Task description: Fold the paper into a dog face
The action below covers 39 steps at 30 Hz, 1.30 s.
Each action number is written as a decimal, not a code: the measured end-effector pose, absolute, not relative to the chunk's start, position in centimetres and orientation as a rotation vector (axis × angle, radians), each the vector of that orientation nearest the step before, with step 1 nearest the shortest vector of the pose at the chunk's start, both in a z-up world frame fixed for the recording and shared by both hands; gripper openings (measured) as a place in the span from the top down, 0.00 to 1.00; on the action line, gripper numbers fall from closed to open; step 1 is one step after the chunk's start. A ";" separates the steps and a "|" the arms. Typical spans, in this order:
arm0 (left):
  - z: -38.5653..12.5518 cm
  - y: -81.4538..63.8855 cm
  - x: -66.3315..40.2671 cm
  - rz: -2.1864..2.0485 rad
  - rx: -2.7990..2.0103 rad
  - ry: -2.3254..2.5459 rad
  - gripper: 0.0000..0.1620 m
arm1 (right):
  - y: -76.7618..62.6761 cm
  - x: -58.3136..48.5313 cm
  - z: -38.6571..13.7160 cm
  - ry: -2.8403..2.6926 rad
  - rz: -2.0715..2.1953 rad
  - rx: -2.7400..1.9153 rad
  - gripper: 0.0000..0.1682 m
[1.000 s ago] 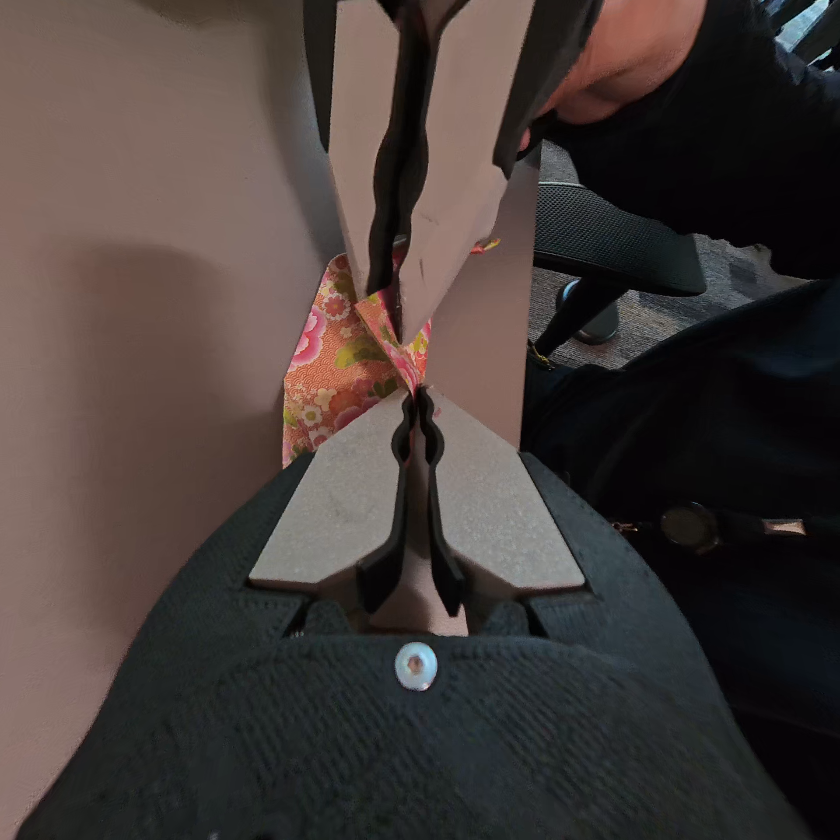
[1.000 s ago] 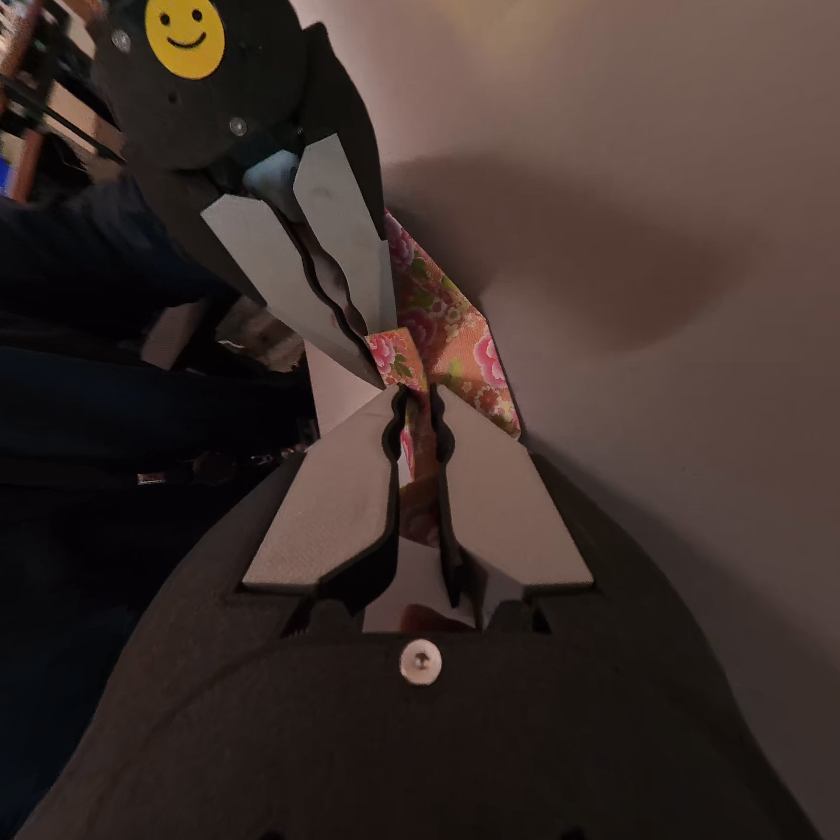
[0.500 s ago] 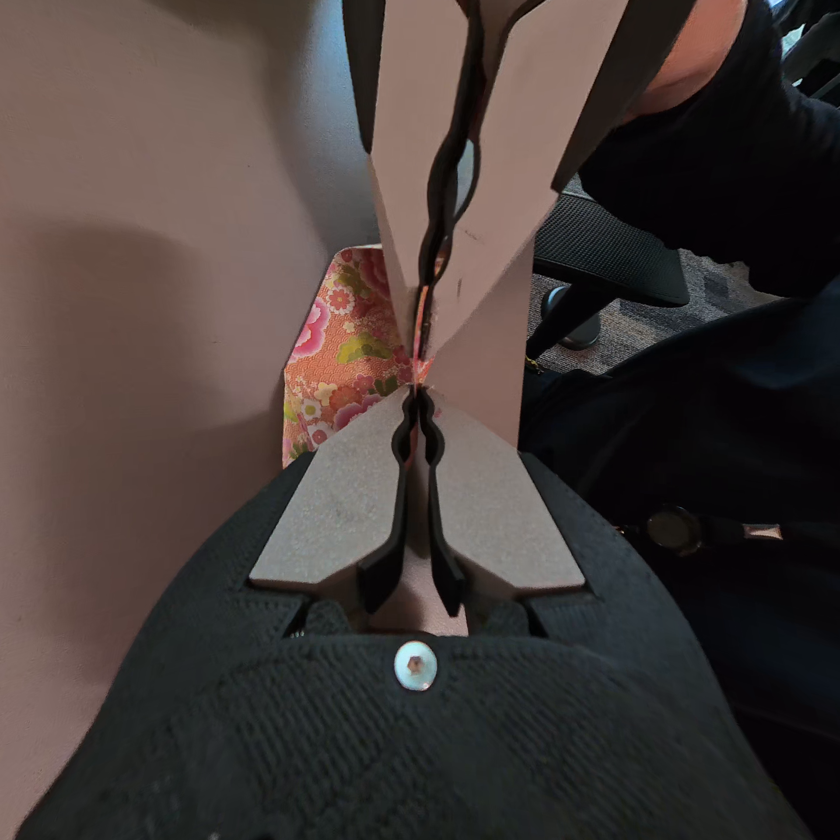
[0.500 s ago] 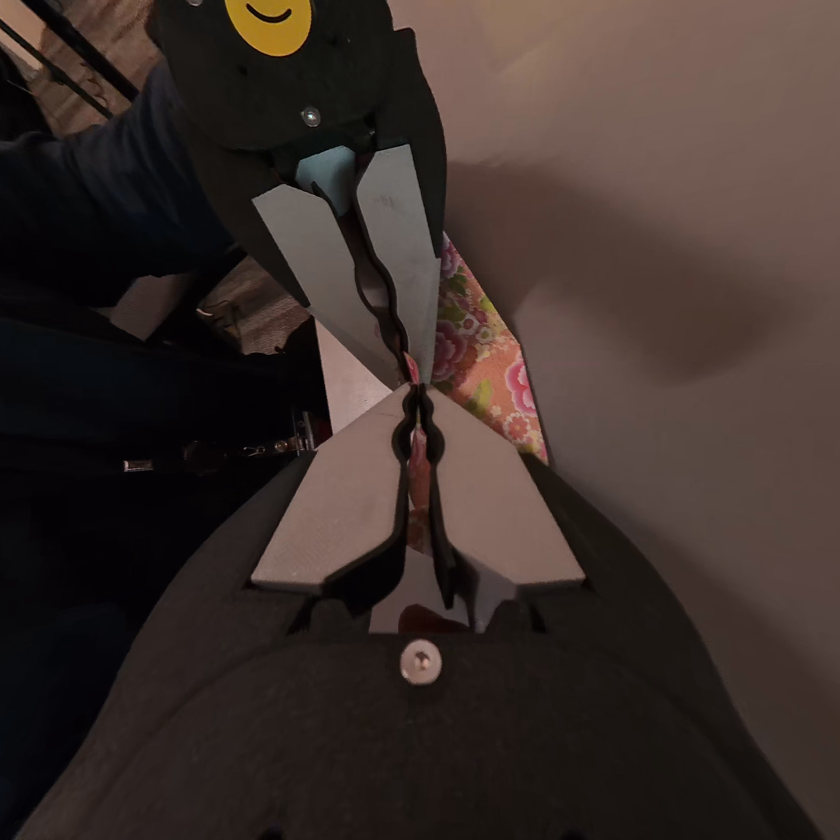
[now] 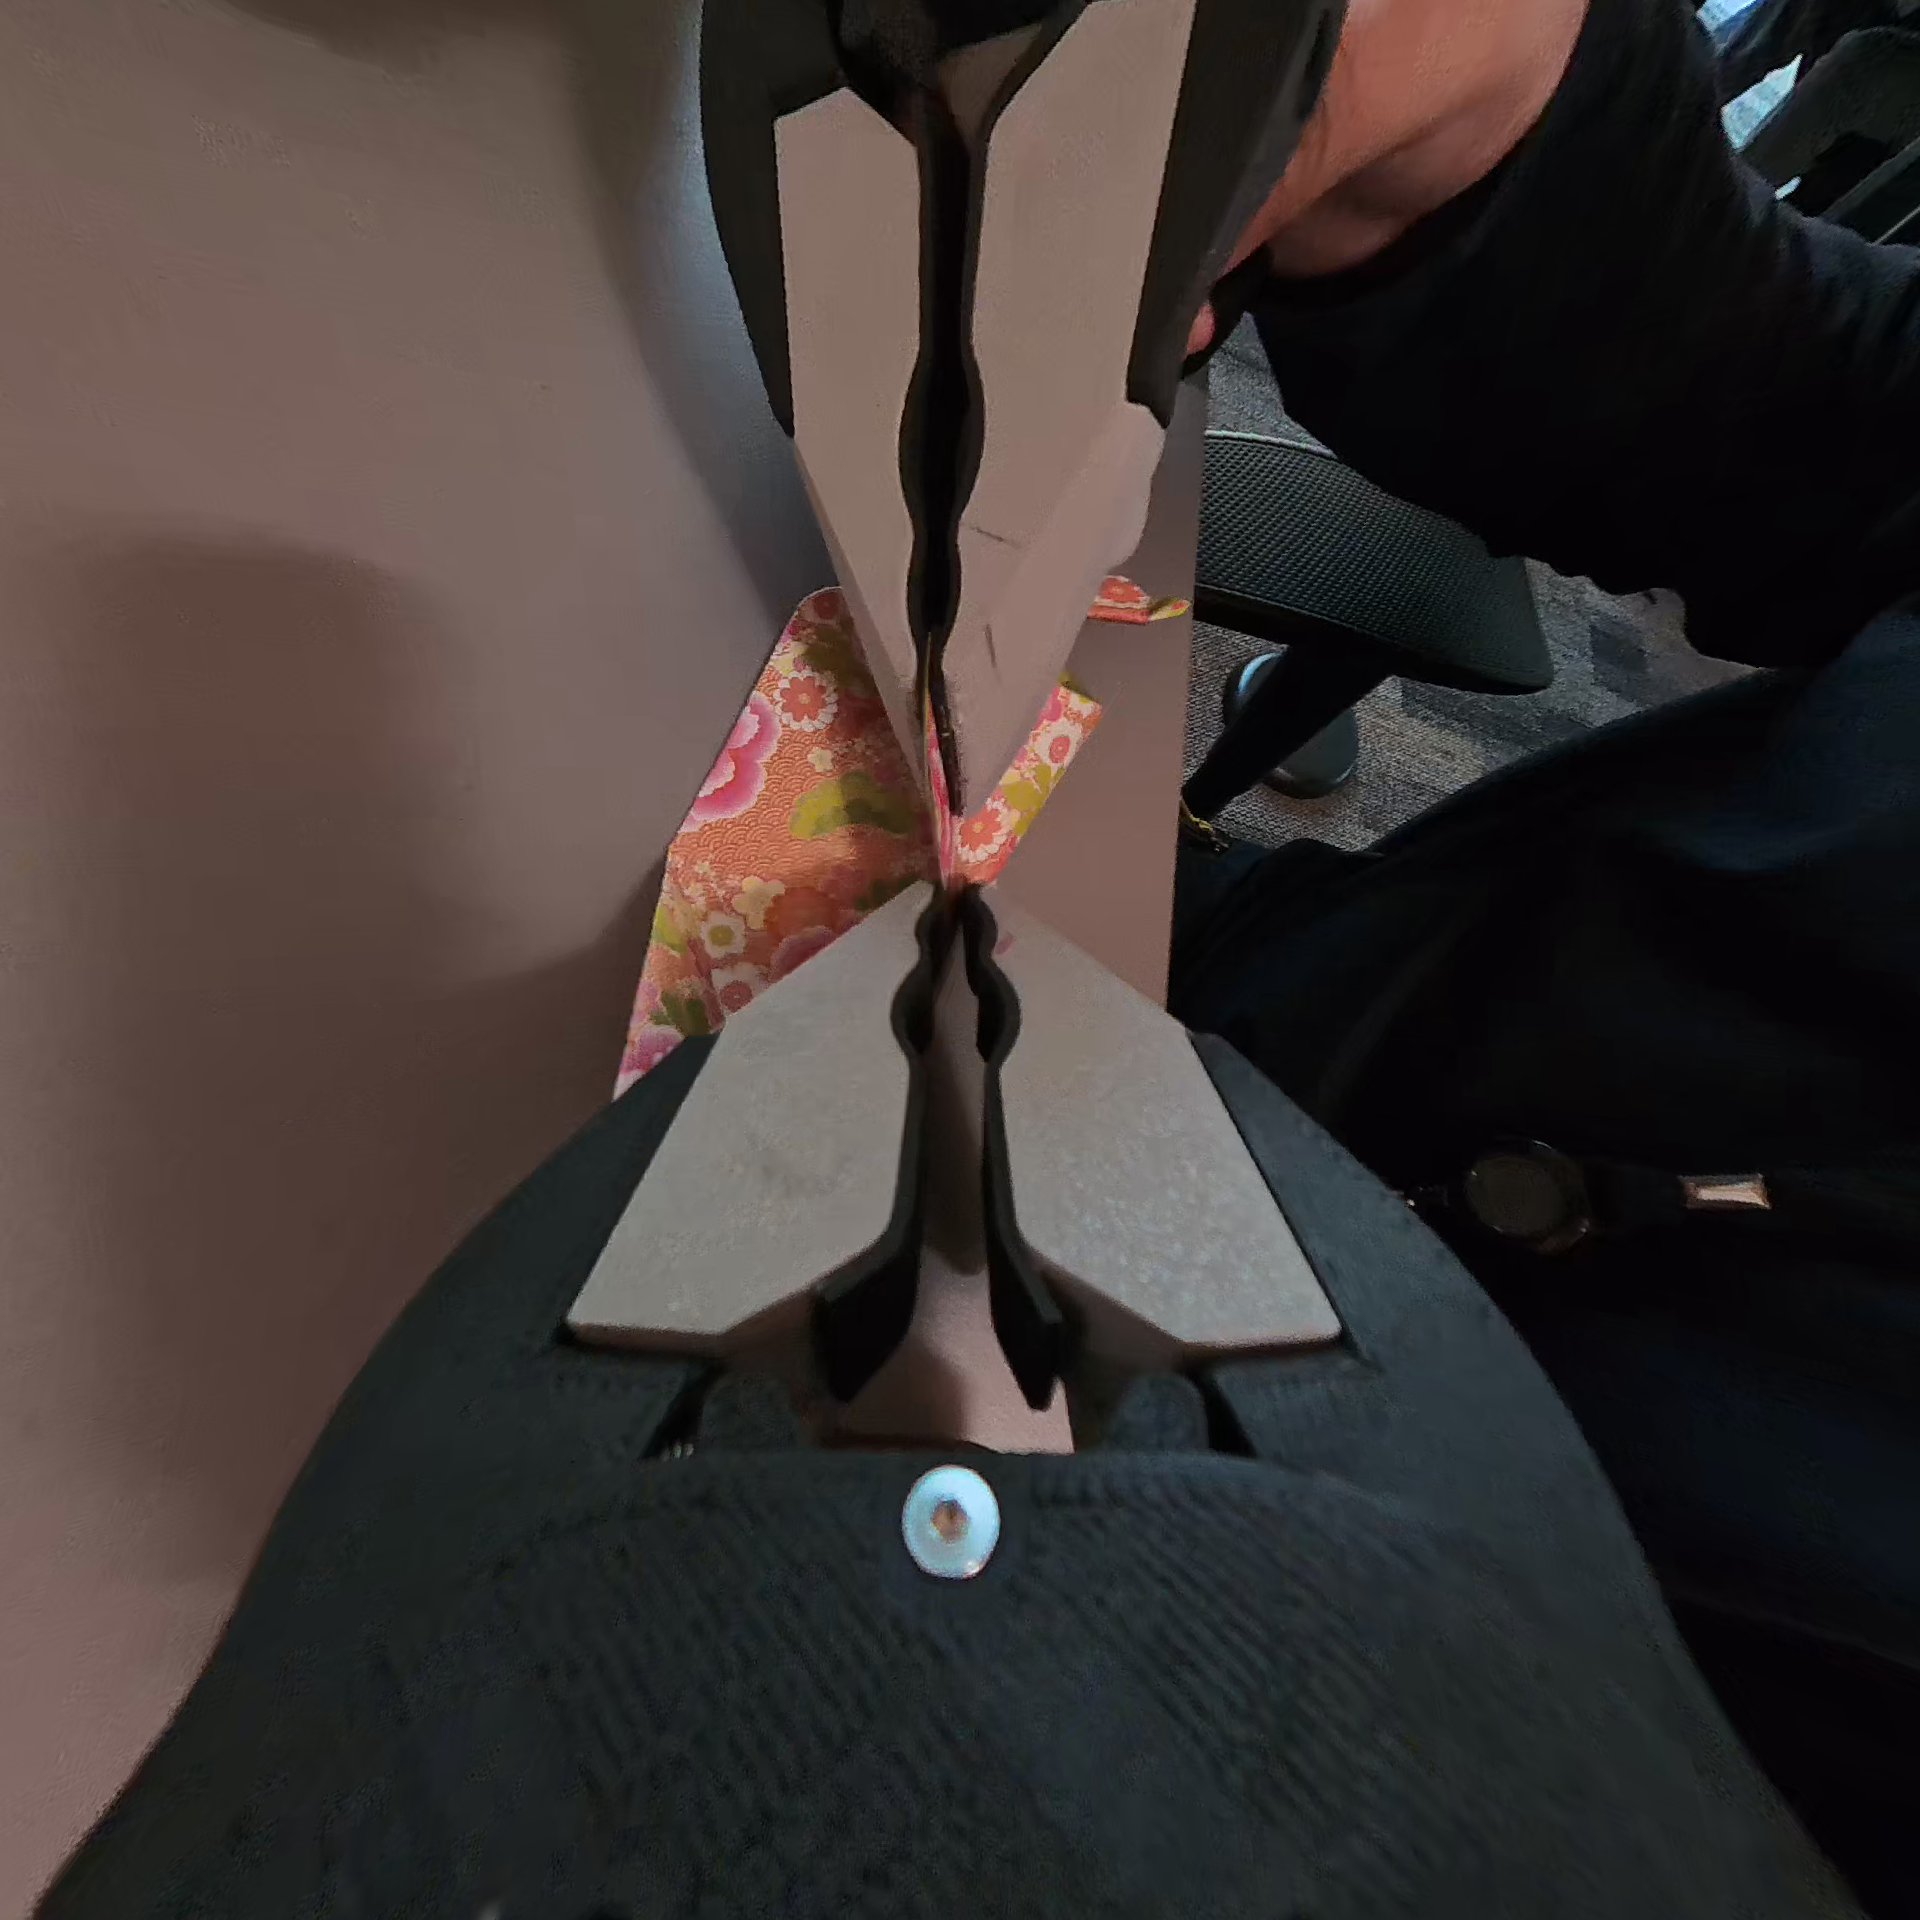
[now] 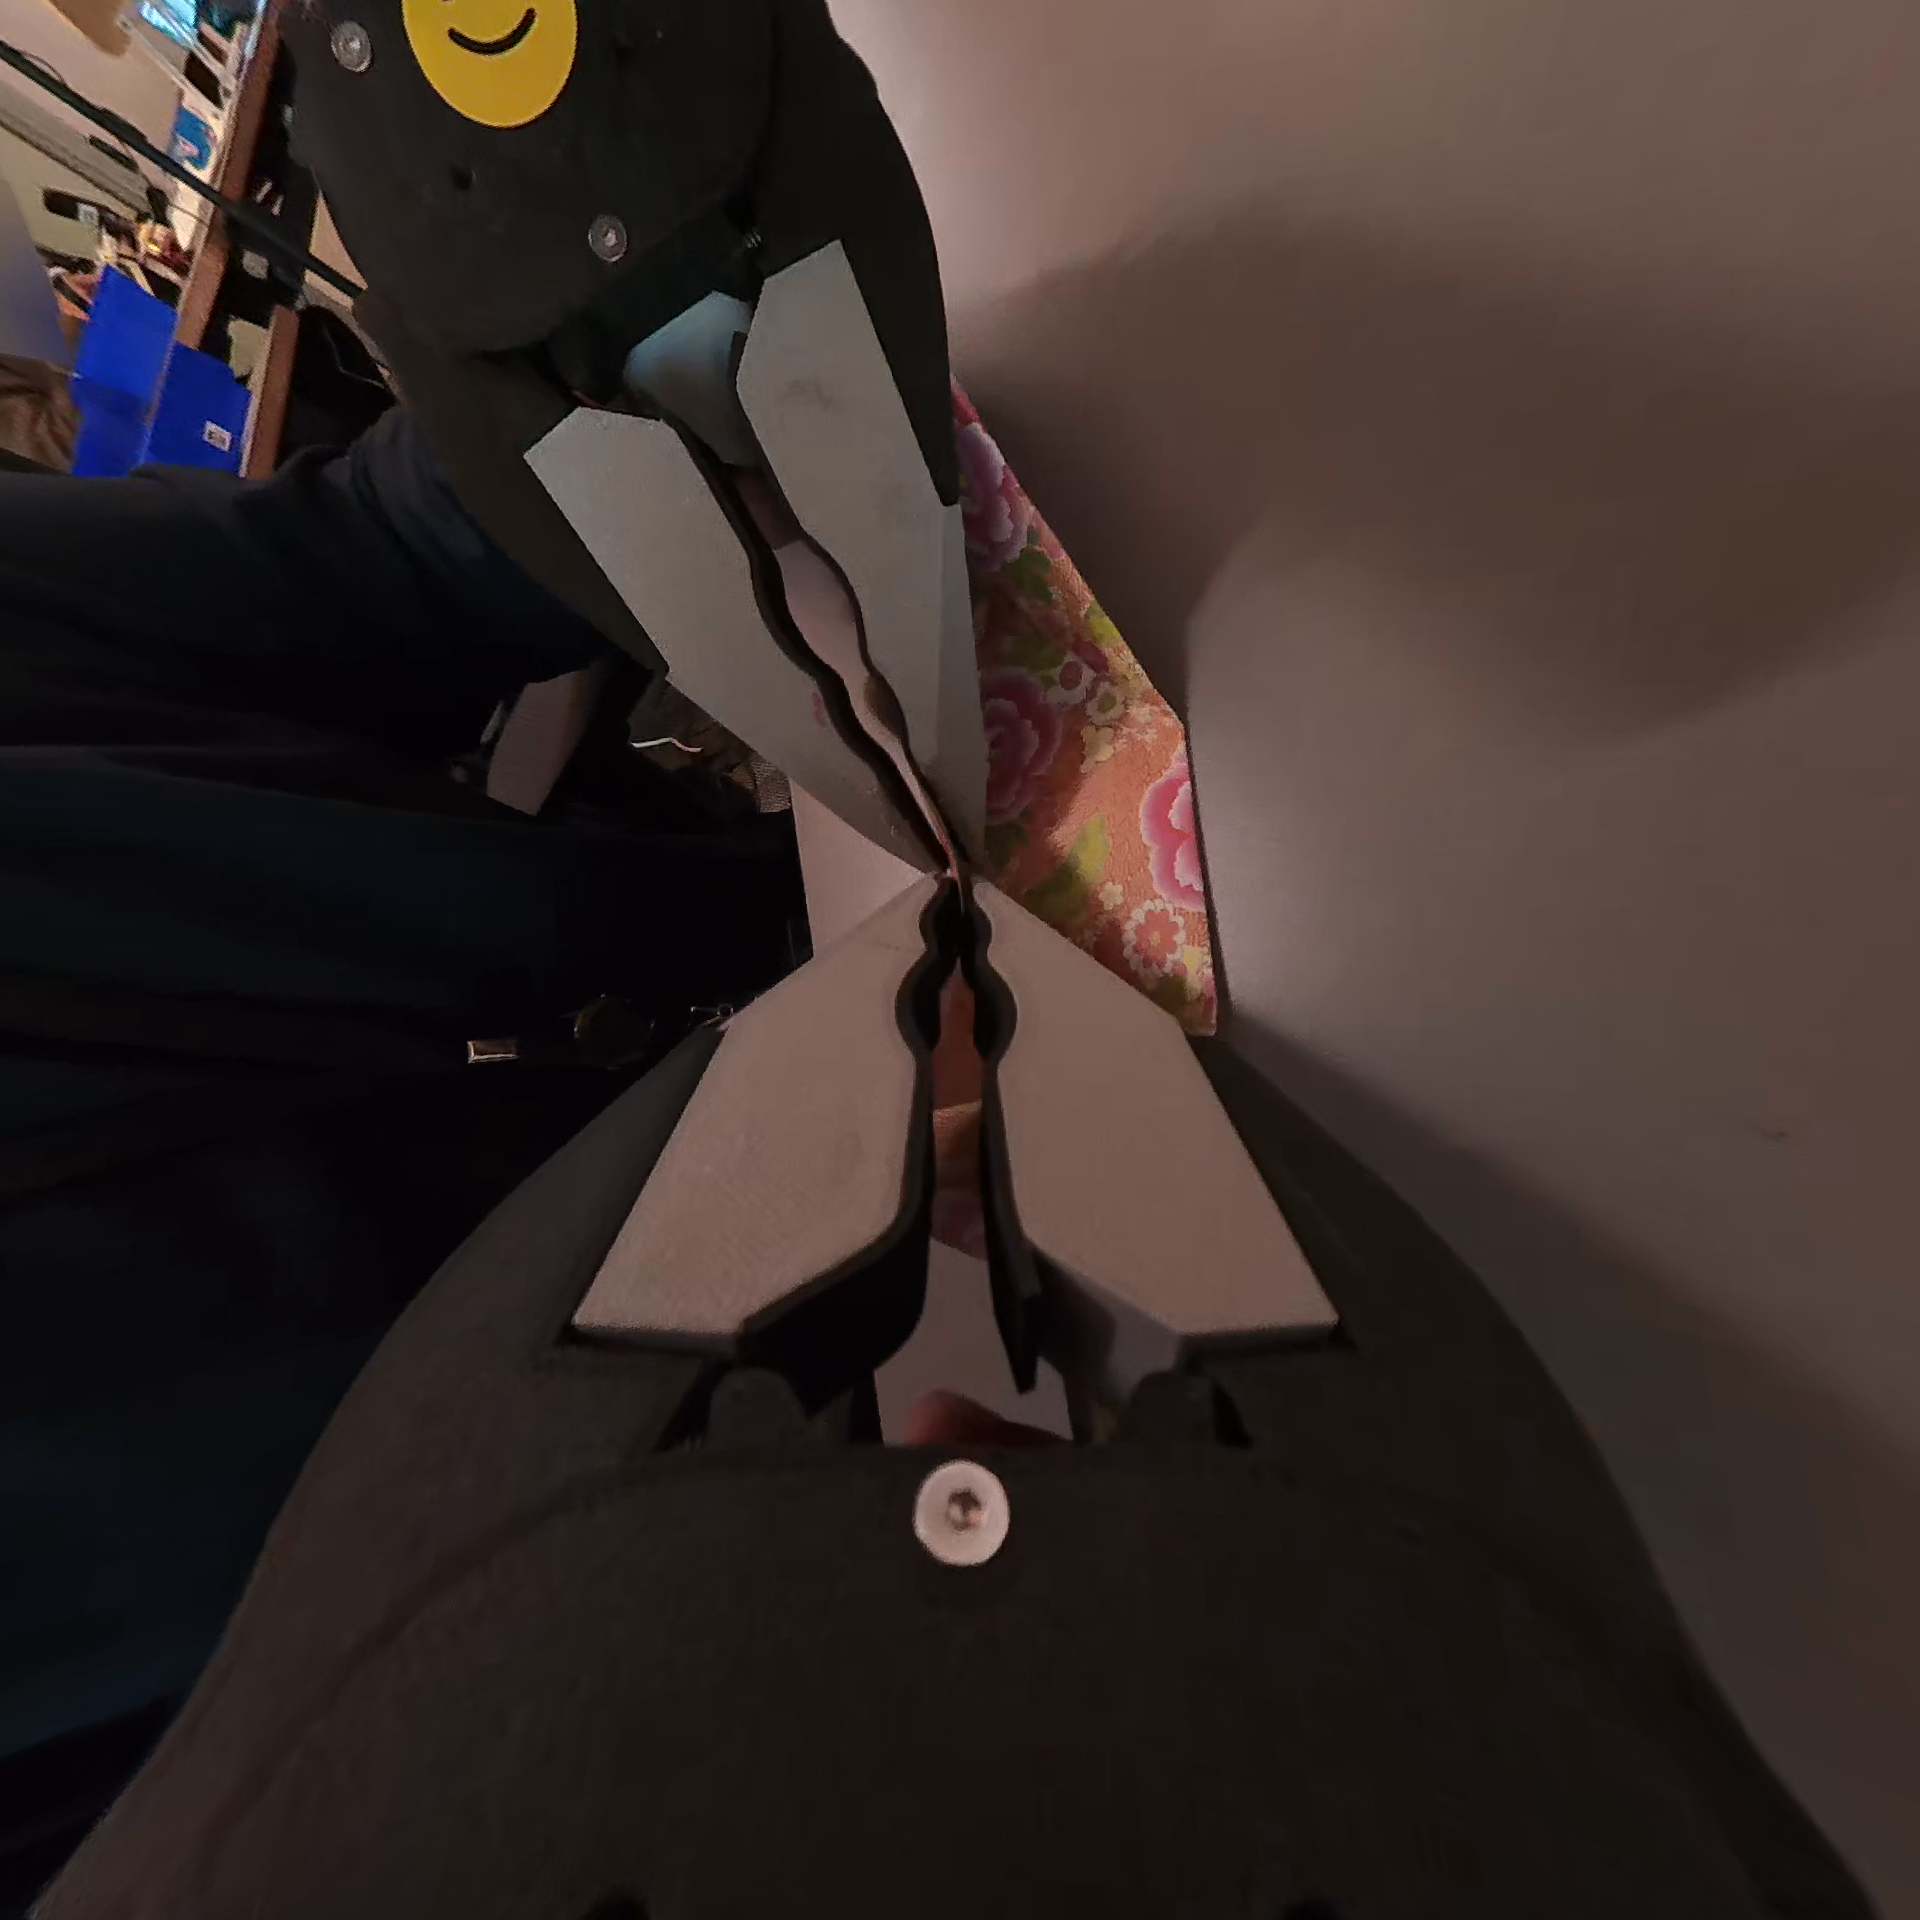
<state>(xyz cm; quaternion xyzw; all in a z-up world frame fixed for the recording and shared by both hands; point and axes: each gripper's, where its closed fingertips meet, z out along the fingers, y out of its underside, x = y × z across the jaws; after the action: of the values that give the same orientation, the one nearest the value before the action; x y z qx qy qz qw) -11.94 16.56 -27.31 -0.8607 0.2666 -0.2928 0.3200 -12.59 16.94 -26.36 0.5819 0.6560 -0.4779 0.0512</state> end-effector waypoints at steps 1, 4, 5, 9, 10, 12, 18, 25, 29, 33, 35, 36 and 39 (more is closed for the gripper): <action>-27.3 16.5 -11.9 -0.773 -2.258 0.708 1.00 | 16.9 -12.5 -26.3 1.997 -1.456 1.766 1.00; -26.9 16.2 -11.7 -0.813 -2.234 0.711 1.00 | 16.7 -12.4 -26.0 2.022 -1.477 1.730 1.00; -26.6 16.1 -11.6 -0.840 -2.217 0.707 1.00 | 16.6 -12.4 -25.7 2.018 -1.494 1.714 1.00; -25.7 15.5 -11.4 -0.933 -2.171 0.687 1.00 | 16.3 -12.1 -25.1 2.019 -1.520 1.664 1.00; -25.8 15.3 -11.4 -0.941 -2.172 0.697 1.00 | 16.3 -12.0 -25.2 2.039 -1.504 1.658 1.00; -25.8 15.1 -11.3 -0.931 -2.169 0.718 1.00 | 16.2 -11.9 -25.3 2.086 -1.477 1.652 1.00; -25.1 14.7 -11.0 -0.963 -2.118 0.748 1.00 | 15.6 -11.3 -25.0 2.257 -1.432 1.571 1.00; -24.6 14.9 -11.2 -1.011 -2.092 0.705 0.95 | 15.6 -11.5 -24.4 2.487 -1.429 1.502 1.00; -24.9 14.6 -10.8 -1.009 -2.105 0.745 0.88 | 15.5 -11.6 -25.0 2.516 -1.384 1.509 1.00; -25.2 14.4 -10.6 -0.989 -2.117 0.775 0.89 | 15.3 -11.7 -25.3 2.520 -1.382 1.501 1.00; -25.1 14.3 -10.5 -1.005 -2.116 0.779 0.88 | 15.3 -11.8 -25.2 2.526 -1.388 1.503 1.00; -25.1 14.3 -10.5 -1.013 -2.116 0.780 0.87 | 15.4 -11.9 -25.2 2.539 -1.388 1.503 1.00; -25.4 14.3 -10.4 -1.016 -2.134 0.780 0.84 | 15.4 -12.0 -25.3 2.581 -1.373 1.511 1.00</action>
<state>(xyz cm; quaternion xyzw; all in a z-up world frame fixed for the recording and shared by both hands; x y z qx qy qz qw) -10.44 14.35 -25.35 -0.8122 0.2966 -0.3868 0.3204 -12.05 15.43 -25.25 0.4578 0.7821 -0.4161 -0.0748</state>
